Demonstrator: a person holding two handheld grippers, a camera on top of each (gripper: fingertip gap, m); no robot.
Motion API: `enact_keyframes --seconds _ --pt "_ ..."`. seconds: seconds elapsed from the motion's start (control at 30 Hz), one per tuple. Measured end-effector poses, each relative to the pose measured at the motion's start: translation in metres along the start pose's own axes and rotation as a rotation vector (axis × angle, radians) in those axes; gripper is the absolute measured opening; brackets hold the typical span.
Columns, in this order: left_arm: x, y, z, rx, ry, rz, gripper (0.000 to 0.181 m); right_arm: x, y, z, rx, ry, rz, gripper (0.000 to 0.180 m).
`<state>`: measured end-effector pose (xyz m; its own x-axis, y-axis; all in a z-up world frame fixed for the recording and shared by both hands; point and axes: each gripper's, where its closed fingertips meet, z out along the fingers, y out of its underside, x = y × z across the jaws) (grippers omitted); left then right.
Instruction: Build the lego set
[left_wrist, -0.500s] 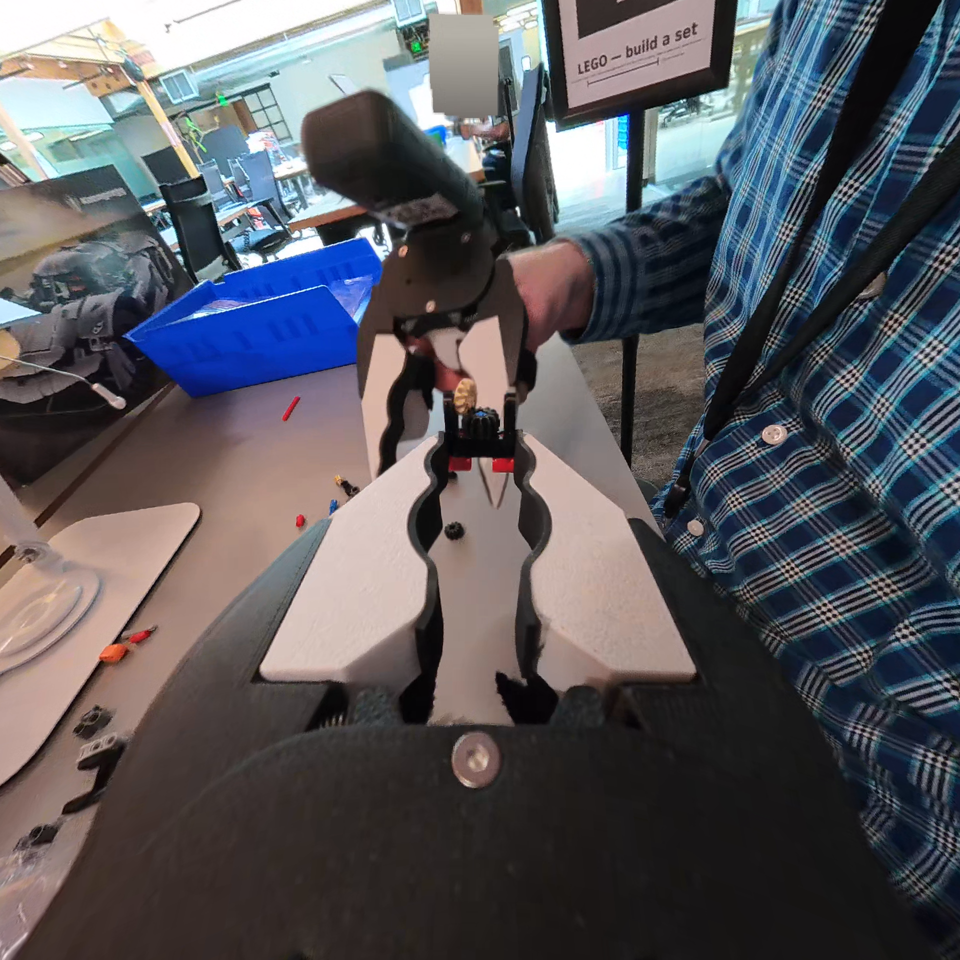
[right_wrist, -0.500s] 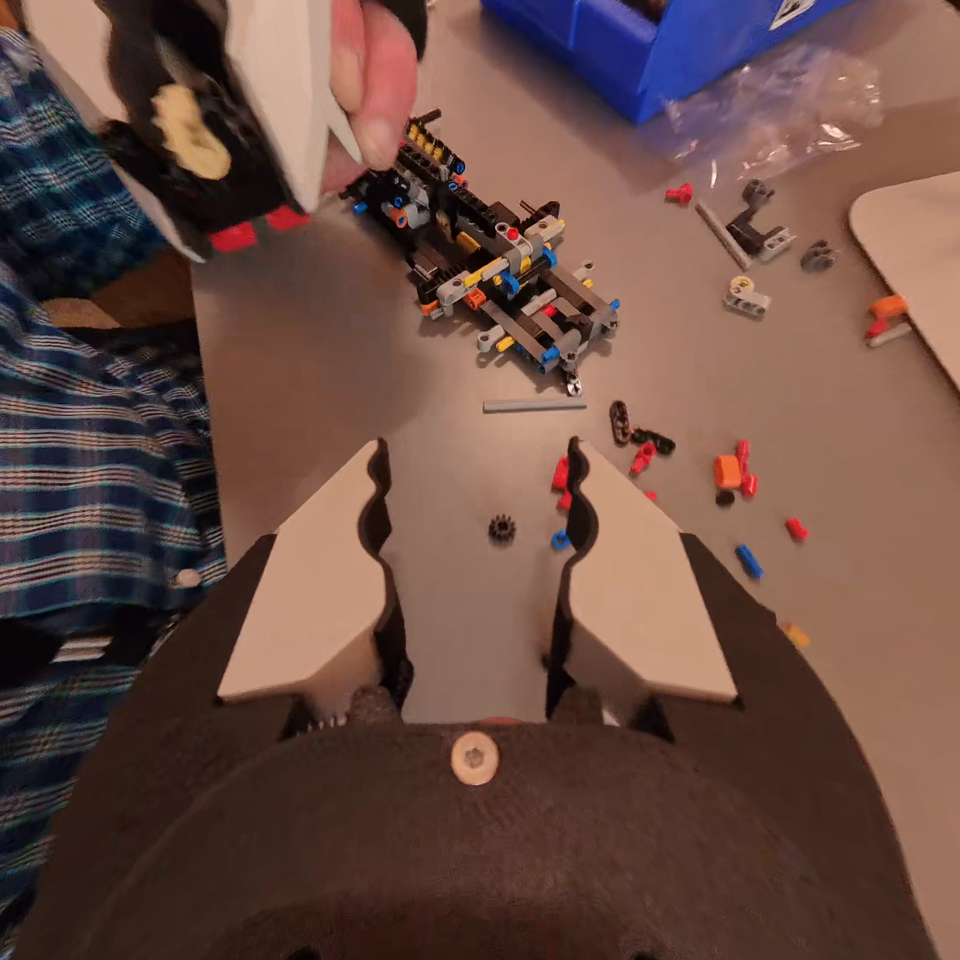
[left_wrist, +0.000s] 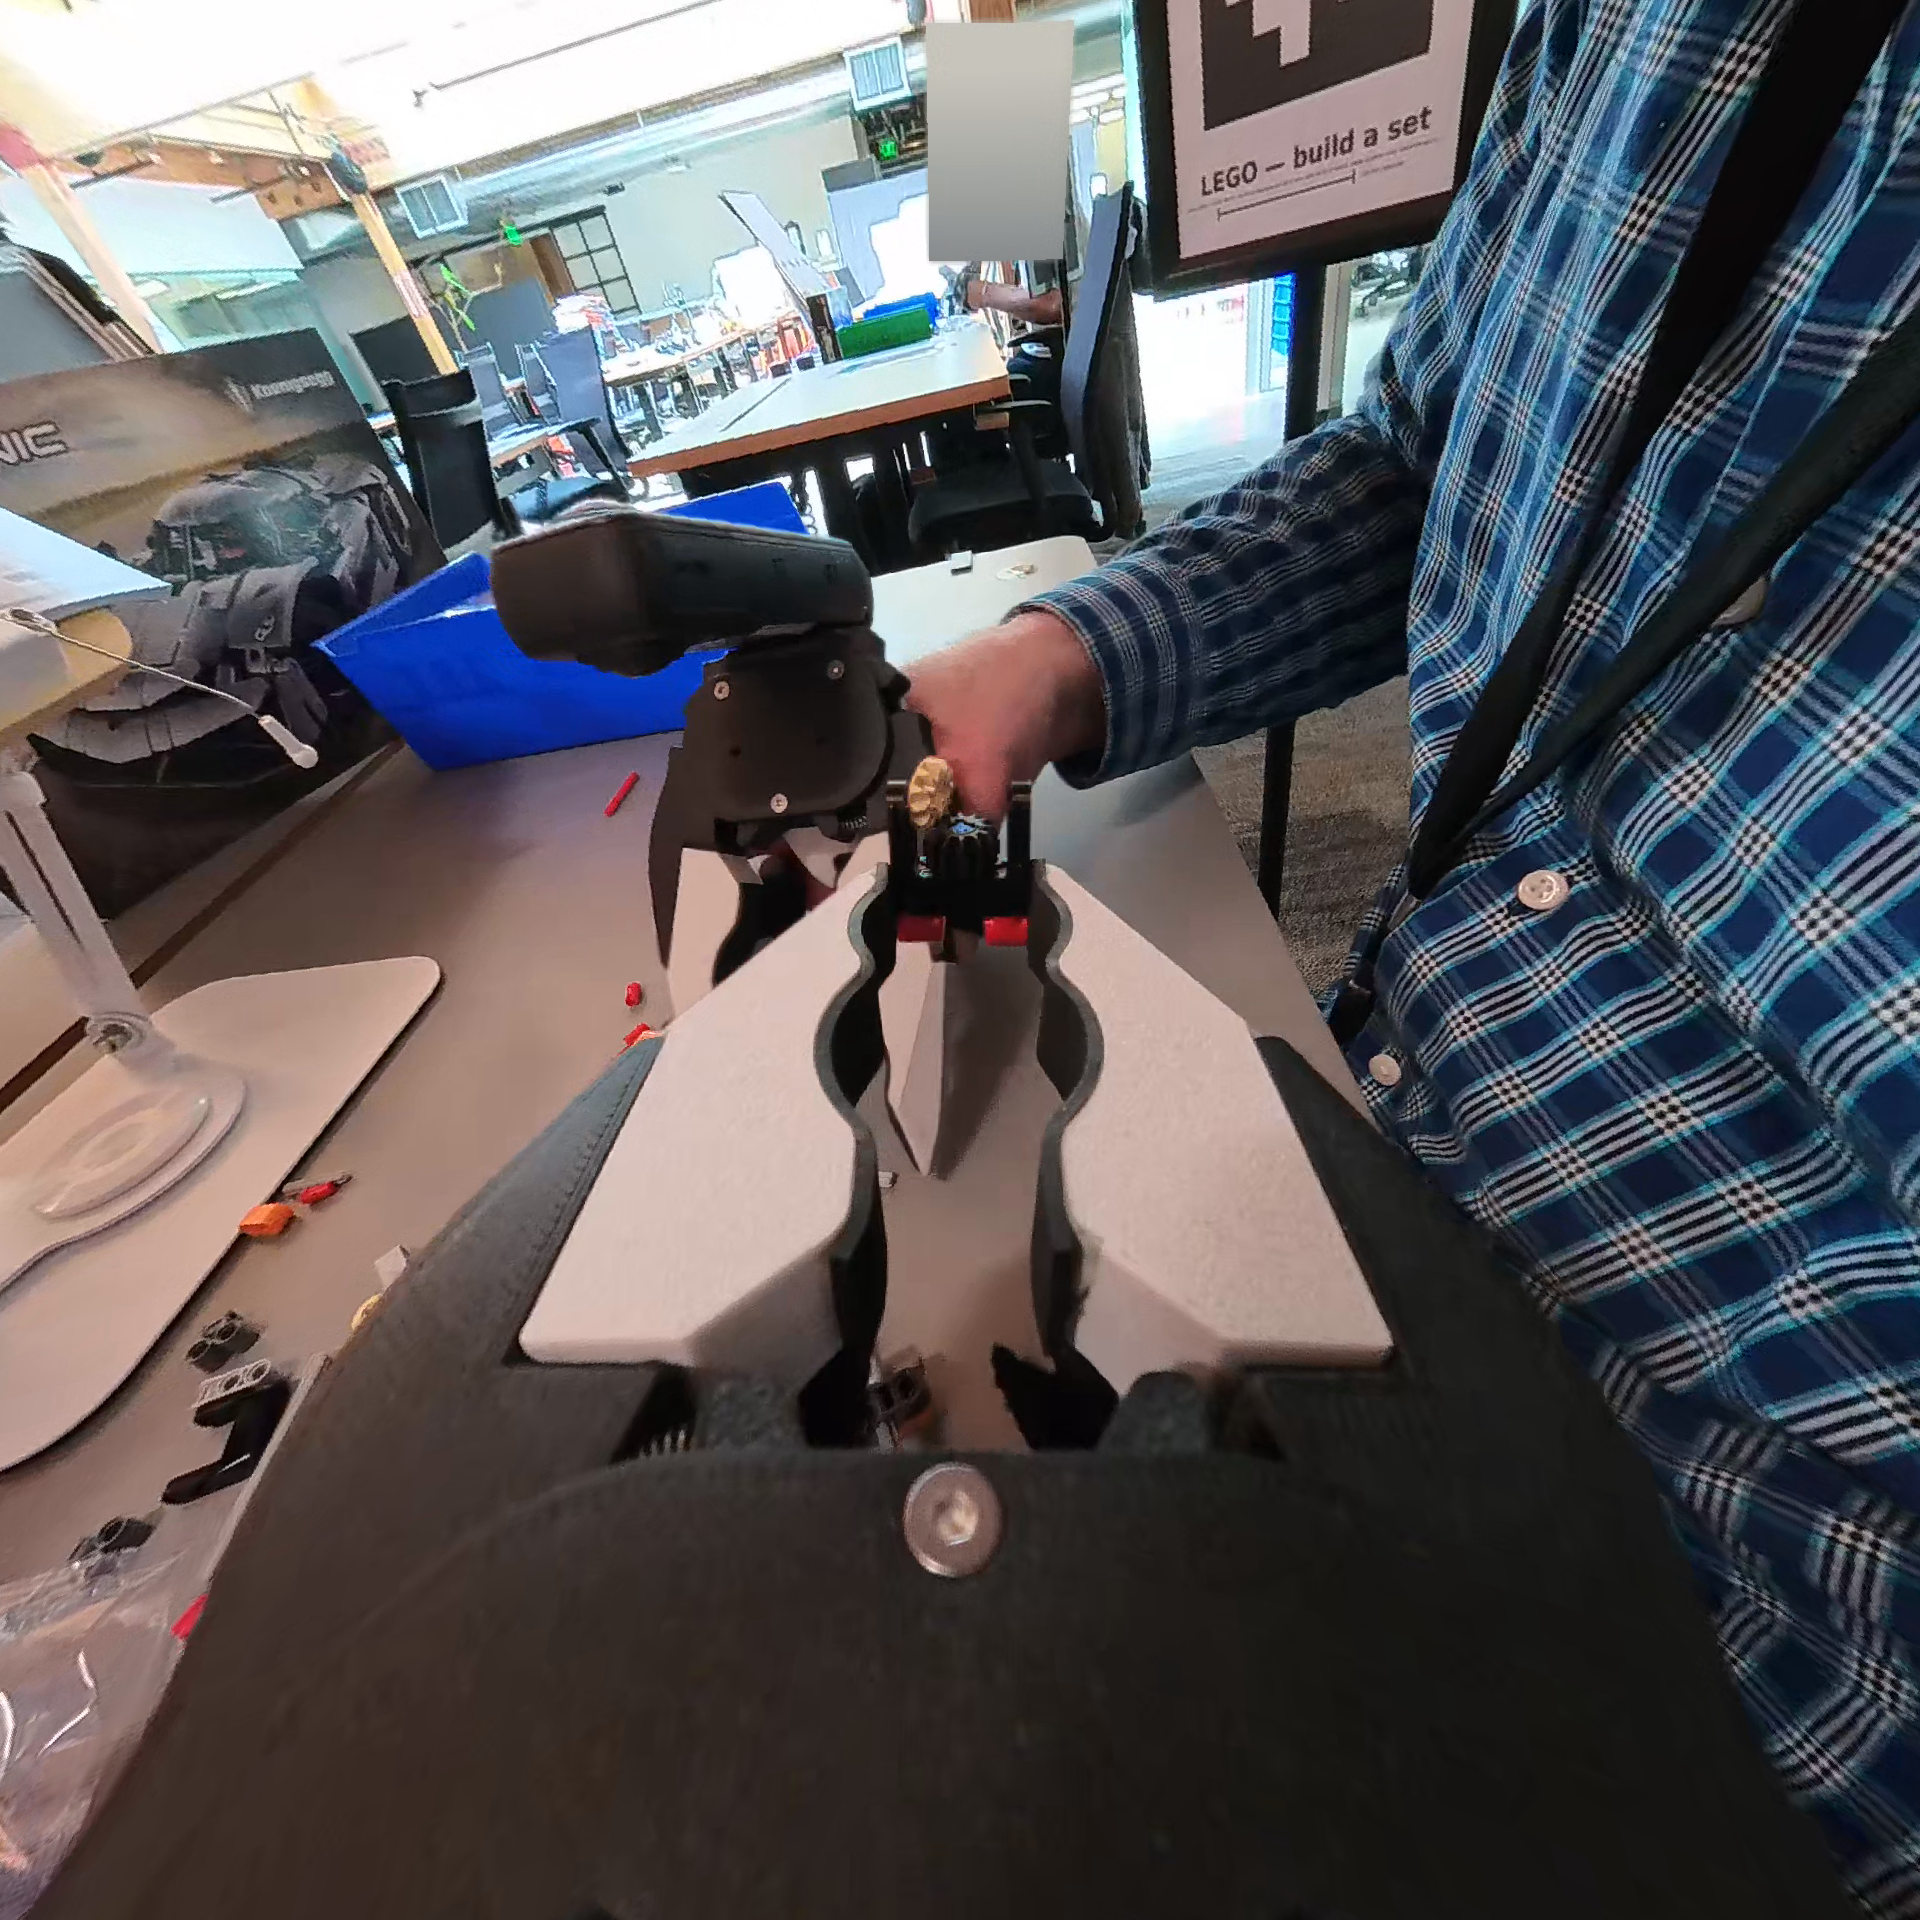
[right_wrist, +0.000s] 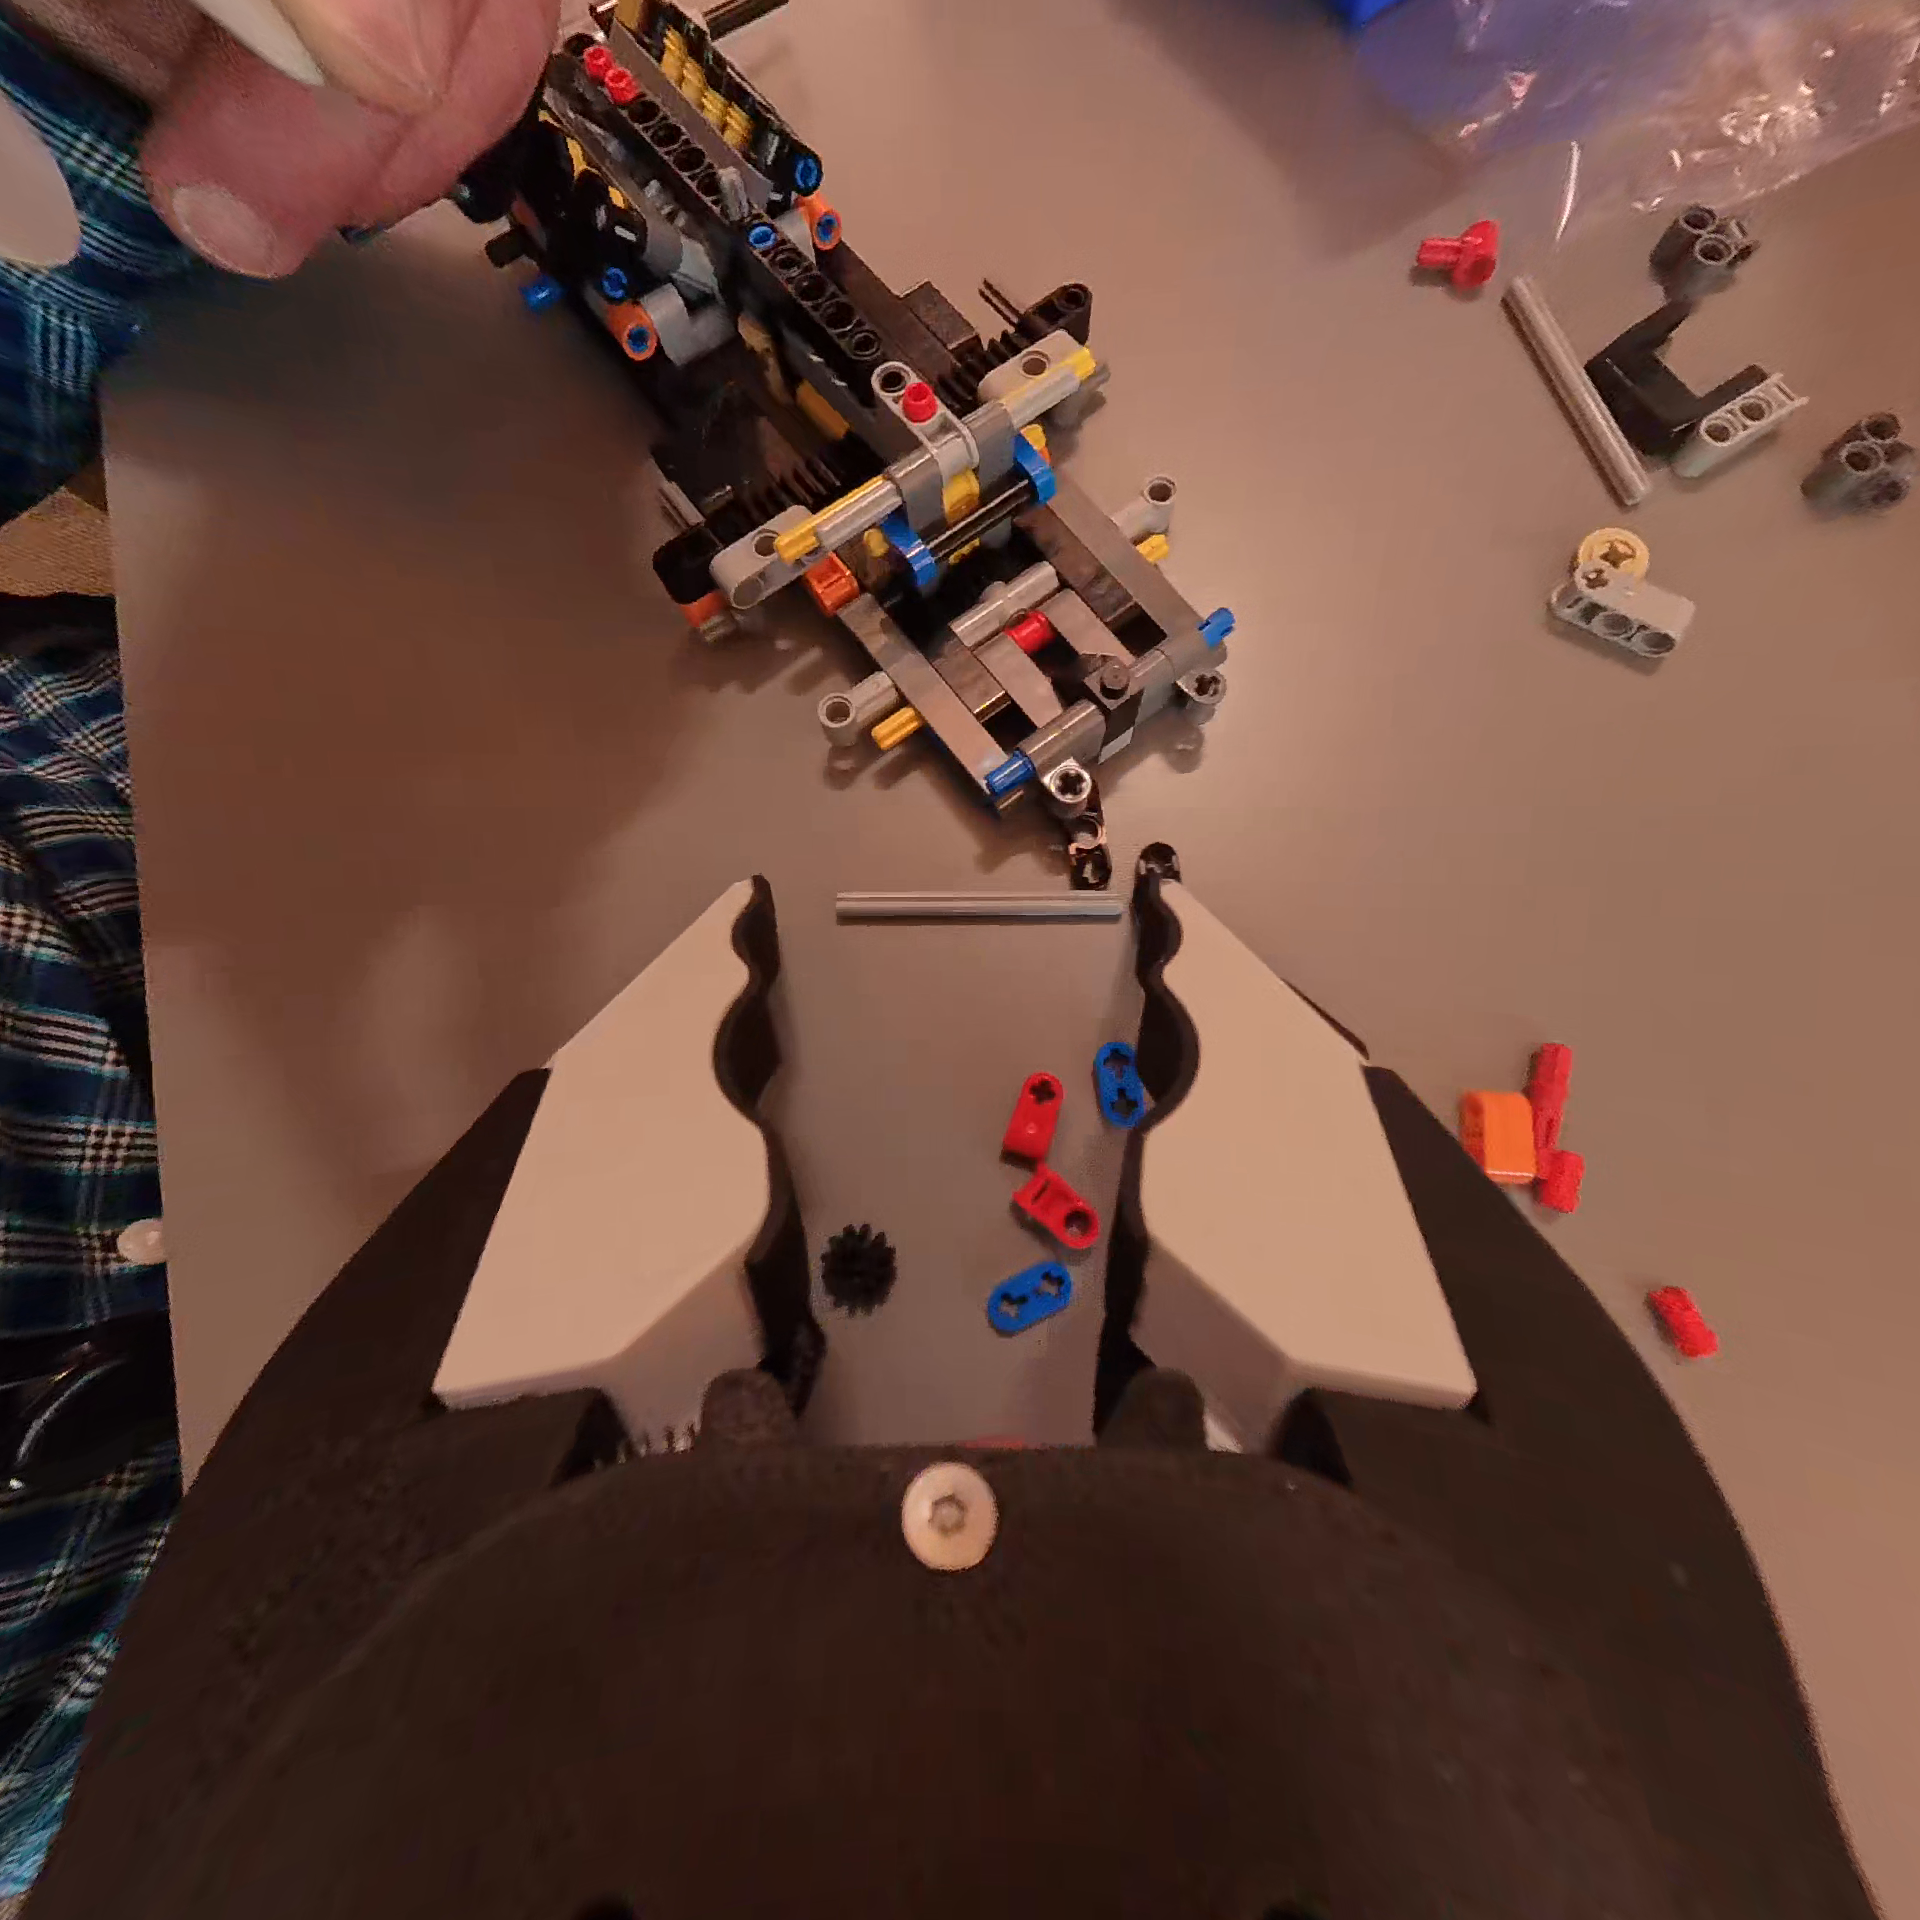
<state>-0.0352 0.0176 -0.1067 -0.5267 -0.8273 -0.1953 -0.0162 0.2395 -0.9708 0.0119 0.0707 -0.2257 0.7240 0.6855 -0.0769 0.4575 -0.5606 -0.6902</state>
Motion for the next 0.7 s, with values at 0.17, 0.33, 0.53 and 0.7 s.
enact_keyframes --seconds 0.17,0.33,0.53,0.7 --pt "0.000 -0.002 -0.001 0.007 -0.002 0.003 0.023 -0.002 -0.001 0.001 0.006 0.009 -0.003 0.047" --pt "-0.001 -0.001 -0.001 0.003 -0.004 0.003 0.023 -0.005 0.006 -0.005 -0.053 -0.003 0.004 0.060" --pt "0.000 0.000 0.001 -0.009 0.002 0.008 0.023 -0.024 -0.004 -0.019 -0.033 -0.106 -0.363 0.040" --pt "-0.002 0.002 0.001 -0.017 -0.009 0.012 0.023 -0.010 0.004 -0.011 -0.149 -0.242 -0.531 0.037"
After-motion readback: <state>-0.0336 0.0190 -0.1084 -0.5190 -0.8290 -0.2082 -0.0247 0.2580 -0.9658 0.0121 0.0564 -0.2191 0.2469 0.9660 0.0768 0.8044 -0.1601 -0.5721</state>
